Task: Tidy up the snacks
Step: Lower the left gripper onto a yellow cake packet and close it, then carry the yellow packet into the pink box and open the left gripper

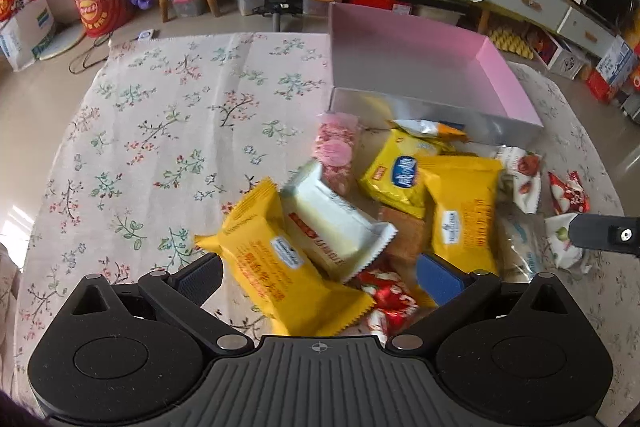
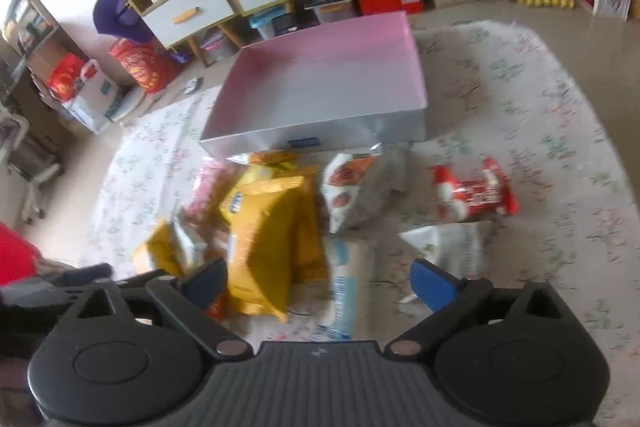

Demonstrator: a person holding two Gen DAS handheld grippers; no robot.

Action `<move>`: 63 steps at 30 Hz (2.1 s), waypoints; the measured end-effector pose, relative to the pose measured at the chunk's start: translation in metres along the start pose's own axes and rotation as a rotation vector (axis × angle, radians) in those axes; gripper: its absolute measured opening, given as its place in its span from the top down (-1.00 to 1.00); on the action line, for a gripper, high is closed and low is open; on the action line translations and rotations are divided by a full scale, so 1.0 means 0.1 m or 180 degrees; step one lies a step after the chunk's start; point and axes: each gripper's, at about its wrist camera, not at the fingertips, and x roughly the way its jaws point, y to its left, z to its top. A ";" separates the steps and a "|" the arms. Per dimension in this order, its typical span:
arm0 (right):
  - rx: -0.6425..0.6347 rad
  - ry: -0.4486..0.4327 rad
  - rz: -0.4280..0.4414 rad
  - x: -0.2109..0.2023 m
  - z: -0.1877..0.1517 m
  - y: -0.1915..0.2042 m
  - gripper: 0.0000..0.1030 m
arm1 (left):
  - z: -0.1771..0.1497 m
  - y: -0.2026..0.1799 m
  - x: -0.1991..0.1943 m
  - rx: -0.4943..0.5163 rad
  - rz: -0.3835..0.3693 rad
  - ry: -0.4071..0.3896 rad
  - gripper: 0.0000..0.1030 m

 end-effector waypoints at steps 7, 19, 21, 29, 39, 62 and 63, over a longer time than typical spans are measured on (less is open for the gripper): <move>0.0184 0.0190 0.0487 0.26 -0.03 0.03 -0.40 | 0.03 0.28 0.17 -0.0260 -0.0112 0.0088 -0.95; 0.0160 0.0397 0.0514 0.63 -0.06 0.26 -0.19 | -0.01 0.54 0.37 -0.0817 -0.0272 0.0180 -0.37; 0.0153 0.0410 0.0465 0.68 -0.07 0.26 -0.17 | -0.02 0.59 0.41 -0.0894 -0.0269 0.0207 -0.28; 0.0274 0.0340 0.0396 0.70 -0.12 0.13 0.16 | -0.05 0.61 0.47 -0.1026 -0.0255 0.0209 0.07; 0.0408 0.0346 0.0497 0.64 -0.13 0.00 0.58 | -0.05 0.63 0.41 -0.1008 -0.0248 0.0170 0.25; 0.0675 -0.0159 0.0748 0.22 0.41 -0.16 0.64 | 0.56 0.21 0.01 -0.0816 -0.0394 -0.0372 0.28; 0.0695 -0.0196 0.0728 0.23 0.47 -0.17 0.64 | 0.62 0.16 0.02 -0.0788 -0.0407 -0.0401 0.28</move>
